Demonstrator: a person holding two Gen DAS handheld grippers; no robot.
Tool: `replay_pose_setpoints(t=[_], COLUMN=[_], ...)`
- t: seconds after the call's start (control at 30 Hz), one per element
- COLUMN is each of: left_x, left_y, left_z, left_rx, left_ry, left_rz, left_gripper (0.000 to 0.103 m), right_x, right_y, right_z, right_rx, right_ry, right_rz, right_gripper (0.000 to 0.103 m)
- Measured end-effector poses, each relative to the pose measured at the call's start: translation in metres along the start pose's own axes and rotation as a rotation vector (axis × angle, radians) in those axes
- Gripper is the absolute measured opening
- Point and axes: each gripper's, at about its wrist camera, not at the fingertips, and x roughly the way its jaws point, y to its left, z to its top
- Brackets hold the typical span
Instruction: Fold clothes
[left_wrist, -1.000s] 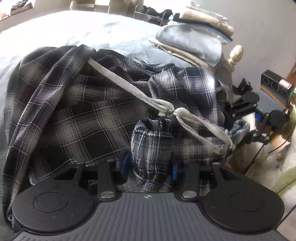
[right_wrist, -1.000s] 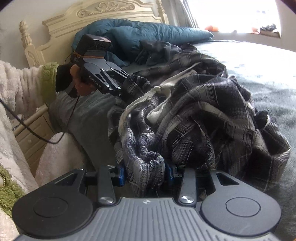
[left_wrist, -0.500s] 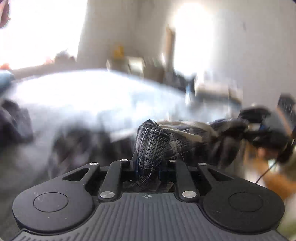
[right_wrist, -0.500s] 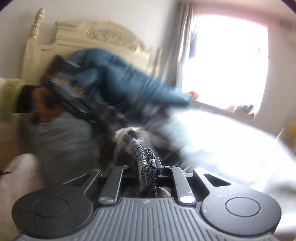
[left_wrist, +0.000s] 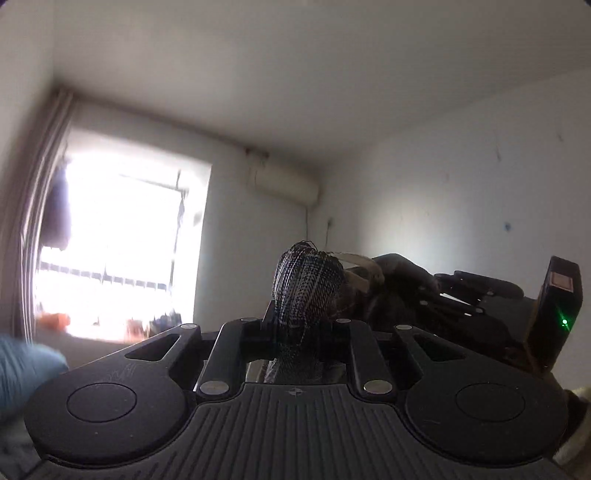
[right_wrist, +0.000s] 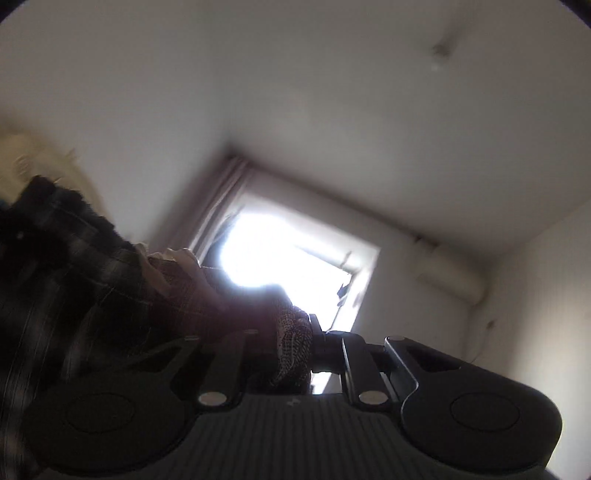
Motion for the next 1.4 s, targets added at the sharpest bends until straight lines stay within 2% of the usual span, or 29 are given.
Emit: replay_pose_setpoints(t=[0.13,0.23,0.3,0.43,0.53,0.67,0.87,0.97,1.13,1.27,1.33,1.4], left_x=[0.004,0.0,0.002,0.005,0.002,-0.008,-0.066,-0.104,-0.169,-0.203,-0.209,-0.213], left_y=[-0.035,-0.058,-0.066,-0.066,-0.05,-0.015,0.055,0.089,0.143,0.184,0.21,0.233], left_z=[0.072,0.107,0.116,0.104,0.076,0.022,-0.095,-0.162,-0.263,-0.301,-0.318,-0.339], left_rx=[0.06,0.098,0.092,0.064,0.045,-0.017,-0.082,-0.137,-0.306,-0.409,-0.486,-0.547], left_ry=[-0.141,-0.214,-0.236,-0.221,-0.158,-0.053,0.086,0.138,0.156,0.118,0.137,0.177], left_rz=[0.031,0.065,0.076,0.08,0.089,0.128,0.241,0.352,0.529,0.634,0.655,0.688], left_gripper=[0.015,0.015,0.016,0.016,0.016,0.016,0.015,0.015,0.009,0.009,0.009,0.009], right_x=[0.028,0.037,0.04,0.049,0.061,0.079,0.087,0.09,0.079,0.085,0.097,0.09], right_y=[-0.031,-0.036,-0.032,-0.019,-0.004,0.038,0.132,0.2,0.345,0.448,0.504,0.551], right_z=[0.085,0.131,0.148,0.147,0.12,0.065,-0.033,-0.087,-0.163,-0.209,-0.239,-0.261], right_rx=[-0.017,-0.083,-0.145,-0.184,-0.161,-0.154,-0.13,-0.137,-0.16,-0.144,-0.159,-0.173], right_ry=[-0.102,-0.163,-0.195,-0.212,-0.175,-0.099,0.0,0.038,0.09,0.178,0.207,0.224], right_rz=[-0.122,-0.195,-0.241,-0.264,-0.221,-0.129,0.058,0.157,0.322,0.449,0.512,0.563], right_gripper=[0.014,0.014,0.014,0.014,0.014,0.014,0.014,0.014,0.014,0.014,0.014,0.014])
